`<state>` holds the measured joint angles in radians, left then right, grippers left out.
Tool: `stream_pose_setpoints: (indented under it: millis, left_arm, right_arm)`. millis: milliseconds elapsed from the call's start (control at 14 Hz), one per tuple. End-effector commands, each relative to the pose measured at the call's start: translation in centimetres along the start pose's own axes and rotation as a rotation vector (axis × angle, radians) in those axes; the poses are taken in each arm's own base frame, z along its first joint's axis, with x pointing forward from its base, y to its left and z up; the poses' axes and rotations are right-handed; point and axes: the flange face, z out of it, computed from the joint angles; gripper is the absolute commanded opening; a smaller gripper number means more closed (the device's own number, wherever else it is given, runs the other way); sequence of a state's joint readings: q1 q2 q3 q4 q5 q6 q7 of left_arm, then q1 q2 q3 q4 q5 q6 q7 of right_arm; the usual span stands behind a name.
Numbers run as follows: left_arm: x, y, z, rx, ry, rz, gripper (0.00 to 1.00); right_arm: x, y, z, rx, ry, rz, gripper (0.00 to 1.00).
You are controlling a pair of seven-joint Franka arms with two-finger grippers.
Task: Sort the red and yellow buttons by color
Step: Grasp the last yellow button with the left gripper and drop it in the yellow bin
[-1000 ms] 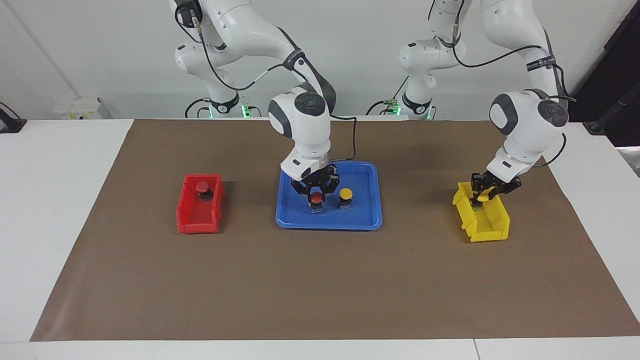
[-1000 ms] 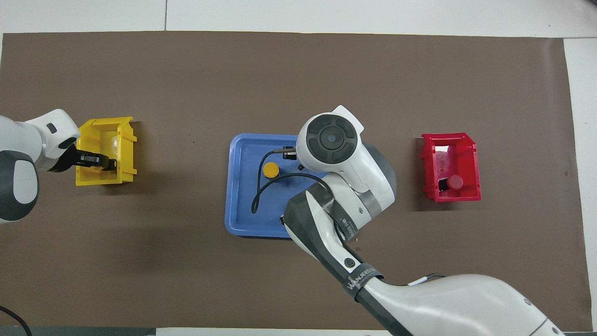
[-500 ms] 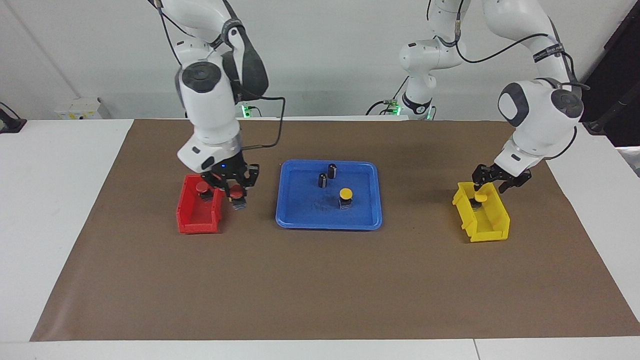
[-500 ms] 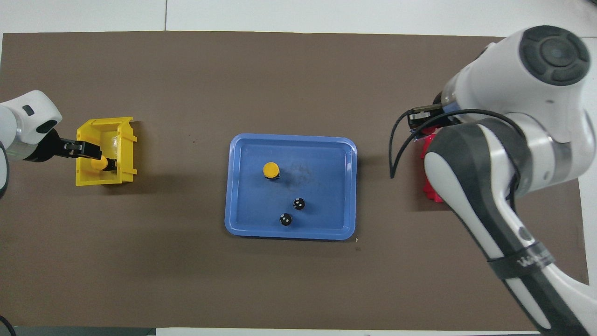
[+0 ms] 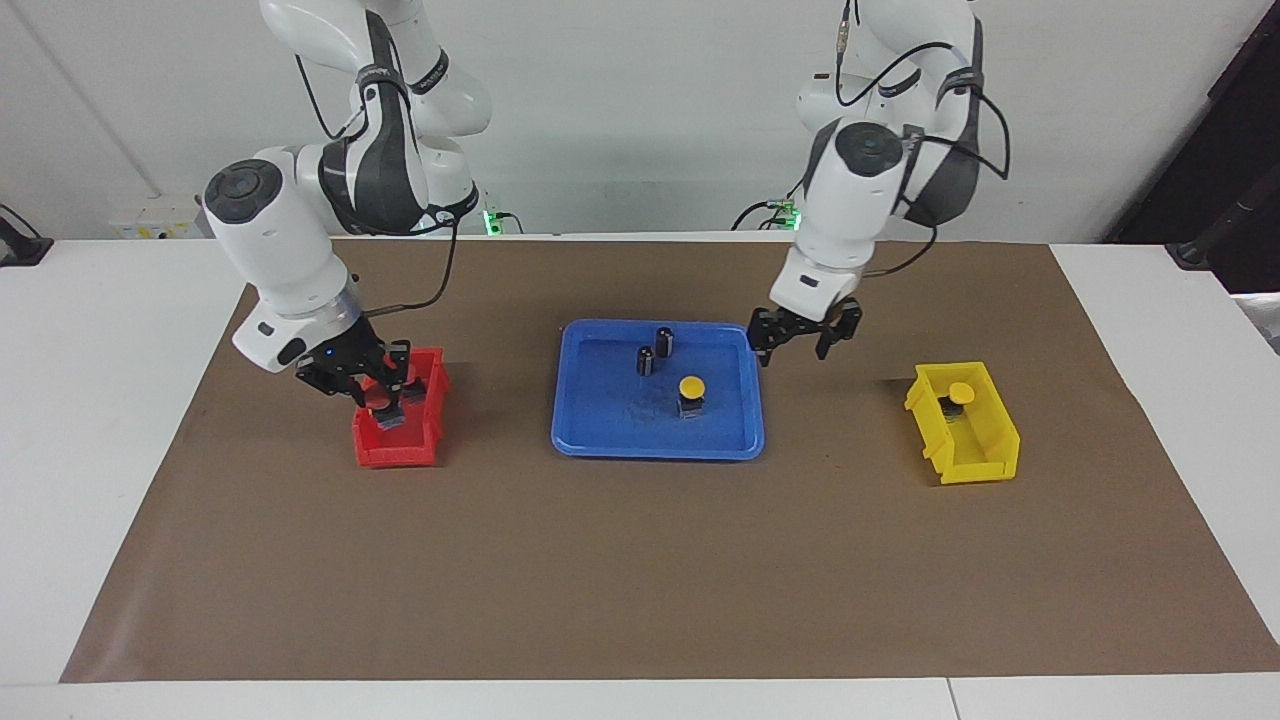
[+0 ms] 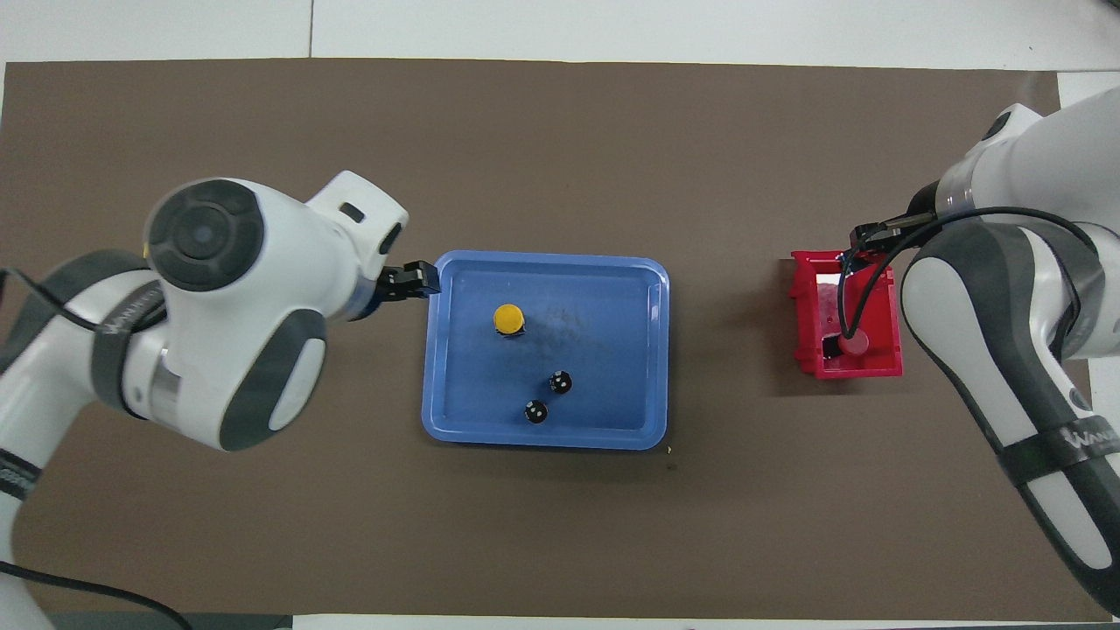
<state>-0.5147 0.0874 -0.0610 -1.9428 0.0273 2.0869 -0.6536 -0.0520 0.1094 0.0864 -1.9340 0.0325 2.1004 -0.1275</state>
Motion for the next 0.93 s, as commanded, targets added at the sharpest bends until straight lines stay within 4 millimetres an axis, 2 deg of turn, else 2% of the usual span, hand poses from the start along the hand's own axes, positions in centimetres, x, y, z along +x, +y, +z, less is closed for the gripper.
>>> stream_pose_setpoints:
  millis: [0, 71, 286, 357, 429, 571, 643, 714, 857]
  left_arm:
    - [-0.4, 4.5, 3.0, 0.028, 0.027, -0.051, 0.91]
    - [-0.9, 6.1, 3.9, 0.033, 0.021, -0.052, 0.91]
    - [-1.1, 7.3, 5.8, 0.010, 0.036, -0.055, 0.91]
    - [-1.0, 7.7, 7.1, 0.010, 0.033, -0.059, 0.91]
    - [-1.7, 8.8, 7.7, 0.007, 0.031, -0.047, 0.91]
    - [-1.7, 8.9, 8.5, 0.008, 0.030, -0.045, 0.89]
    - [-1.7, 8.9, 8.5, 0.007, 0.022, -0.056, 0.65]
    - [-1.7, 8.9, 8.4, 0.006, 0.021, -0.066, 0.01]
    - [-1.7, 8.8, 8.4, 0.013, 0.014, -0.069, 0.01]
  right_arm:
    - [-3.4, -0.4, 2.1, 0.007, 0.046, -0.009, 0.34]
    - [-3.9, -0.4, 2.6, 0.004, 0.053, -0.016, 0.34]
    - [-4.6, -0.1, 3.4, 0.003, 0.050, -0.021, 0.34]
    - [-4.9, -0.2, 3.8, 0.002, 0.051, -0.030, 0.34]
    - [-5.1, -0.1, 4.1, 0.000, 0.057, -0.030, 0.34]
    - [-5.7, 0.3, 4.6, -0.004, 0.065, -0.019, 0.34]
    - [-6.0, 0.7, 5.1, -0.001, 0.060, -0.012, 0.34]
    - [-6.1, 0.9, 5.3, 0.000, 0.057, -0.011, 0.35]
    - [-6.2, 1.0, 5.4, -0.003, 0.070, -0.009, 0.35]
